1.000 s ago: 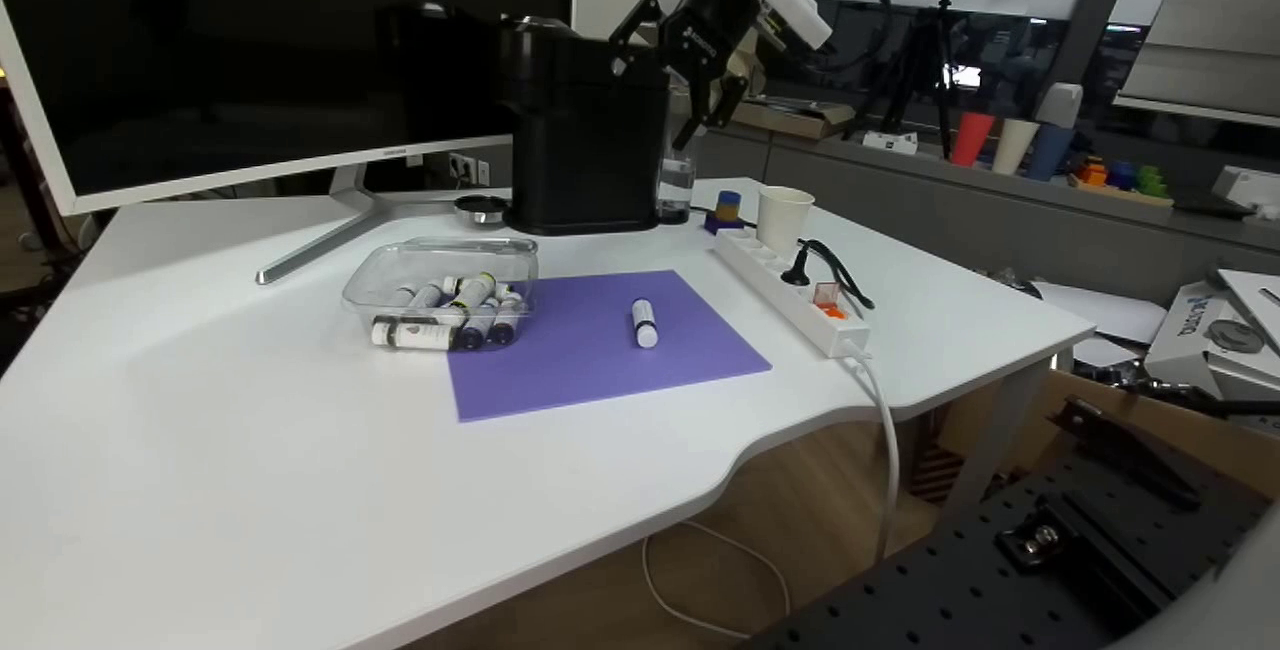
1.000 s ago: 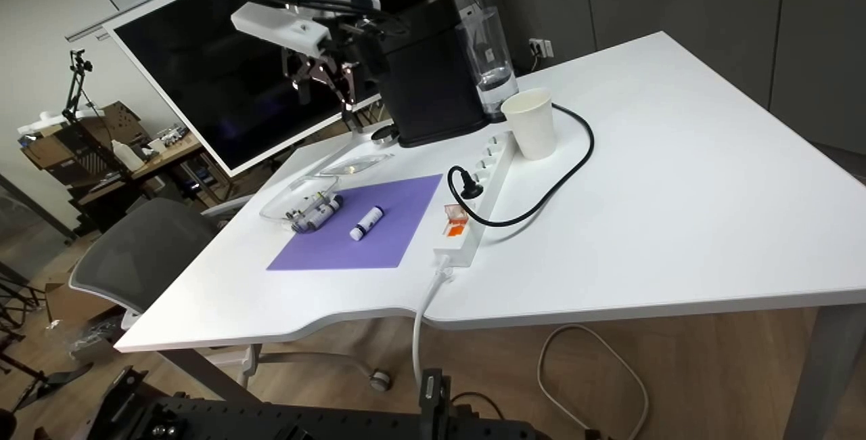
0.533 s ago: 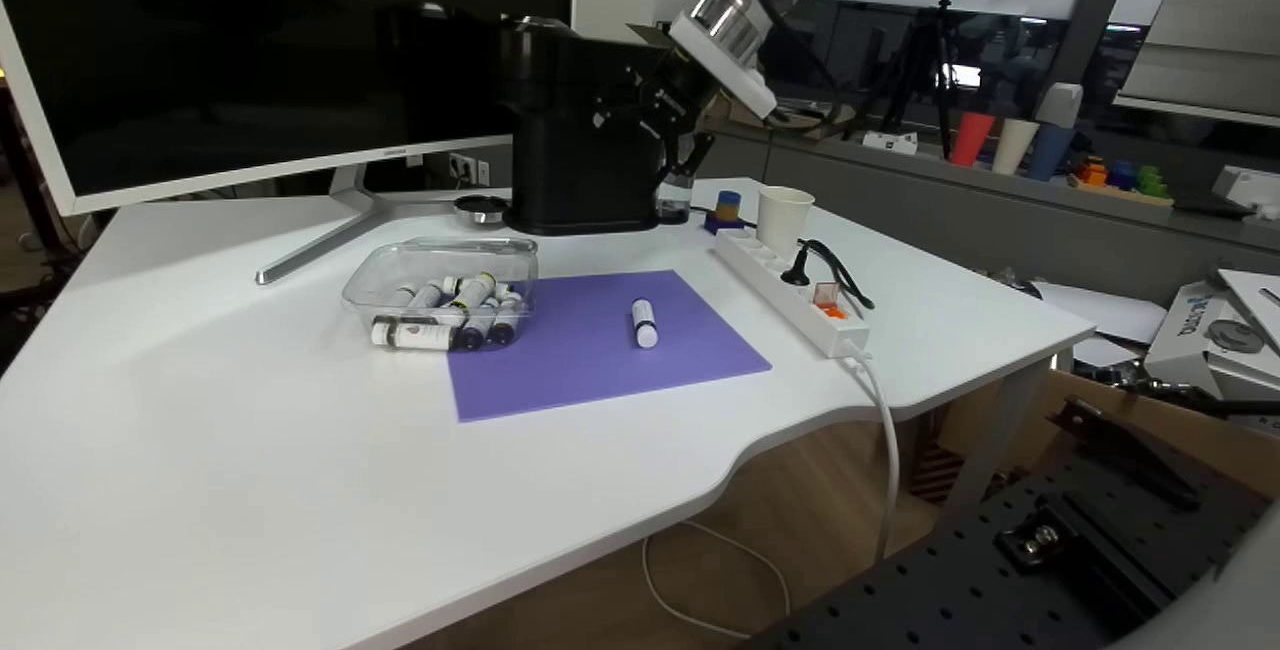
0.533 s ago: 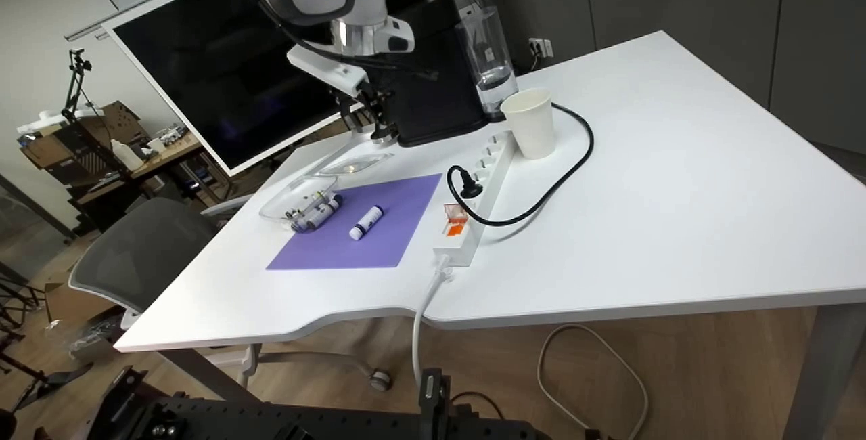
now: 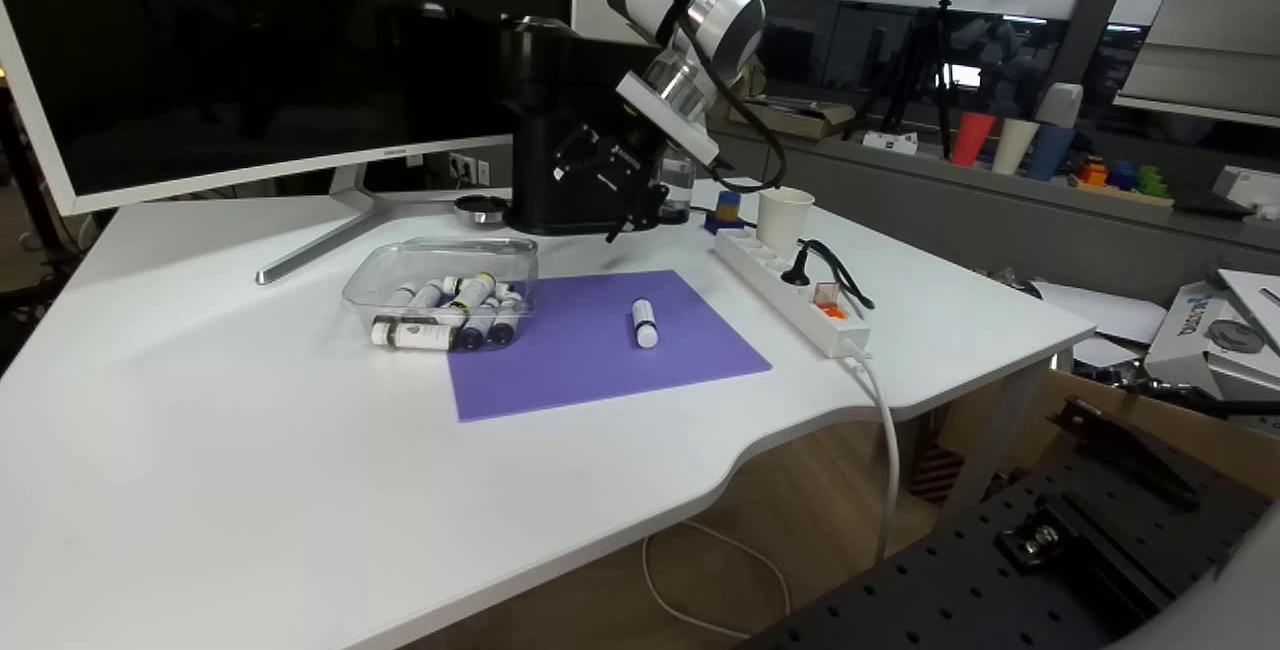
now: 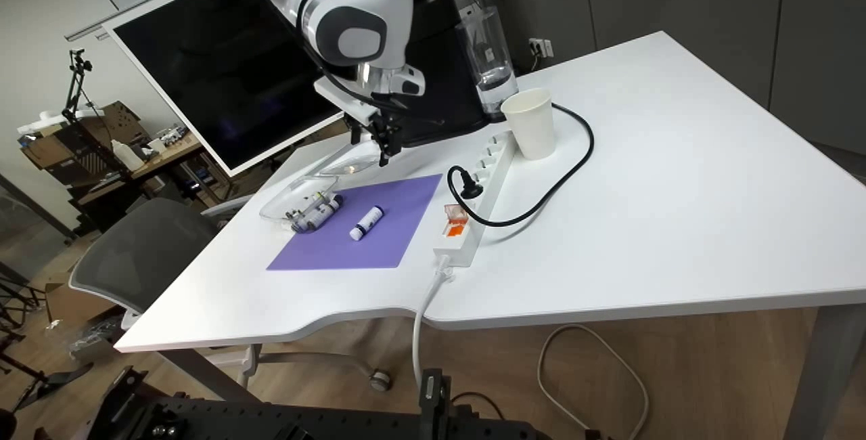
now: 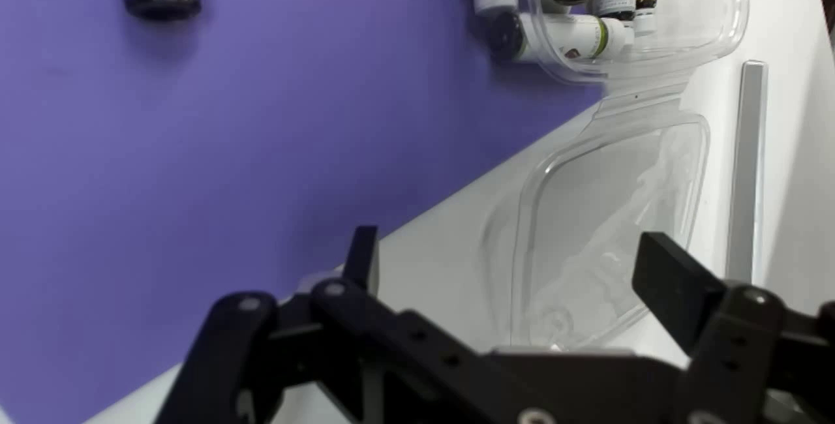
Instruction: Close the lid on the clear container
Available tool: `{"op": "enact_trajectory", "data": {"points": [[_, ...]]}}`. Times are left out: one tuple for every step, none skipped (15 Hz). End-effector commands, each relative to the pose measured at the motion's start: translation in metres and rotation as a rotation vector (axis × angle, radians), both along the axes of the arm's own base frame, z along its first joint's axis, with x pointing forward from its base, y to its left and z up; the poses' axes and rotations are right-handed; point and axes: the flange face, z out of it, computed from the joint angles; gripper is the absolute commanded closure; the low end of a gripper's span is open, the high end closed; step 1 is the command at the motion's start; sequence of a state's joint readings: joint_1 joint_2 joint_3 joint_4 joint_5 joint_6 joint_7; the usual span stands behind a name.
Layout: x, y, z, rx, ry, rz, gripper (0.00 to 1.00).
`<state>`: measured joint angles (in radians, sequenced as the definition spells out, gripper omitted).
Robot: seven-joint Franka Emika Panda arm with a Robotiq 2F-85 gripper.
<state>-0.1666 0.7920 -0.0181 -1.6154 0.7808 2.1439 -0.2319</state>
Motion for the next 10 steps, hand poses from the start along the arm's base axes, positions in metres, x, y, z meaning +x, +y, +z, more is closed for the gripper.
{"op": "enact_trajectory", "data": {"points": [[0.022, 0.003, -0.009, 0.038, 0.065, 0.001, 0.0], [0.025, 0.006, -0.013, 0.044, 0.082, 0.012, 0.0], [0.027, 0.009, -0.018, 0.052, 0.098, 0.02, 0.0], [0.029, 0.012, -0.021, 0.059, 0.112, 0.029, 0.0], [0.03, 0.015, -0.025, 0.064, 0.128, 0.039, 0.0], [0.032, 0.018, -0.029, 0.071, 0.139, 0.047, 0.0], [0.034, 0.022, -0.033, 0.074, 0.151, 0.058, 0.0], [0.036, 0.025, -0.036, 0.08, 0.158, 0.067, 0.0], [0.038, 0.028, -0.039, 0.085, 0.164, 0.078, 0.0], [0.04, 0.031, -0.043, 0.089, 0.164, 0.091, 0.0]]}}
